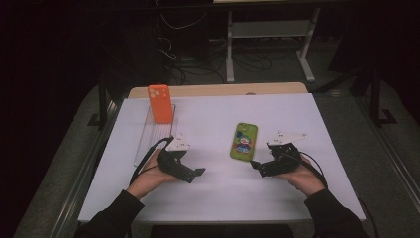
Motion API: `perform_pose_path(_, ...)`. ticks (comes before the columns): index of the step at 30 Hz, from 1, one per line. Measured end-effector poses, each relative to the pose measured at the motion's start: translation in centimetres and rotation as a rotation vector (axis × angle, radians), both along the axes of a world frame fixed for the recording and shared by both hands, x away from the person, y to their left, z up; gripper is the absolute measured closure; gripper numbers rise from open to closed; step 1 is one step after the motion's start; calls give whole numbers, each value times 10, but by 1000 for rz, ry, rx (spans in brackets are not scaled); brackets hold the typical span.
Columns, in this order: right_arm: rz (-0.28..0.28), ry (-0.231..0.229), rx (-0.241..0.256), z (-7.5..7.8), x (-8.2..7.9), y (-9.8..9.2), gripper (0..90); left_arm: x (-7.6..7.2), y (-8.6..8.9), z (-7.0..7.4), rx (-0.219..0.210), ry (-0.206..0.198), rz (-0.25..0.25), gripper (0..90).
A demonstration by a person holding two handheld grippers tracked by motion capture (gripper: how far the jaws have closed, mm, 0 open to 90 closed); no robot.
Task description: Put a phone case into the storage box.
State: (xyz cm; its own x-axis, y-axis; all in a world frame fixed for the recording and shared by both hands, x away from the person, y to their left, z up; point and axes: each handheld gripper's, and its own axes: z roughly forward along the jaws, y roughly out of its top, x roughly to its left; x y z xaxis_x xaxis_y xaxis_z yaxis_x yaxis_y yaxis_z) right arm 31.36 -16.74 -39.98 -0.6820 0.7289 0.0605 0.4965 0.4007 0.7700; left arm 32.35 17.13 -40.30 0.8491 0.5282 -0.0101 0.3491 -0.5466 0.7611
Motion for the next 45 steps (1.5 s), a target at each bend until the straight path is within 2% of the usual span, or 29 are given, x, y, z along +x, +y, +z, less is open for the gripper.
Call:
perform_pose_path(1, 3, 11, -3, 1, 2, 2, 136, 0, 0, 0, -4, 1, 0, 6)
perform_pose_path(3, 12, 15, -1, 3, 6, 5, 155, 1, 1, 0, 20, 1, -17, 6)
perform_pose_path(6, 7, 25, 1, 5, 14, 11, 220, 1, 1, -1, 12, 5, -17, 6)
perform_pose_path(7, 9, 33, 2, 6, 17, 14, 238, 1, 0, -1, -4, 9, -10, 6)
perform_pose_path(9, 7, 45, 7, 7, 22, 20, 284, 2, 0, -1, 7, 7, -23, 6)
perform_pose_path(11, 19, 49, 6, 8, 28, 25, 351, 1, -2, -2, -5, 14, -19, 6)
perform_pose_path(13, 23, 68, 6, 7, 33, 31, 427, 2, -1, -1, 14, 12, -27, 6)
perform_pose_path(17, 41, 81, -13, 3, 45, 44, 603, 1, -2, -2, 5, 14, -24, 6)
perform_pose_path(20, 46, 103, -20, -2, 54, 54, 722, 1, -2, -2, 4, 15, -23, 6)
perform_pose_path(22, 50, 110, -43, -6, 59, 61, 787, 1, -2, -2, 5, 16, -23, 6)
perform_pose_path(25, 58, 136, -44, -11, 65, 70, 877, 1, -2, -2, 5, 14, -23, 6)
perform_pose_path(34, 82, 179, -75, -25, 75, 93, 885, 1, -1, -2, 16, 17, -29, 6)
perform_pose_path(45, 72, 191, -116, -32, 75, 92, 886, 1, -1, -2, 21, 17, -28, 6)
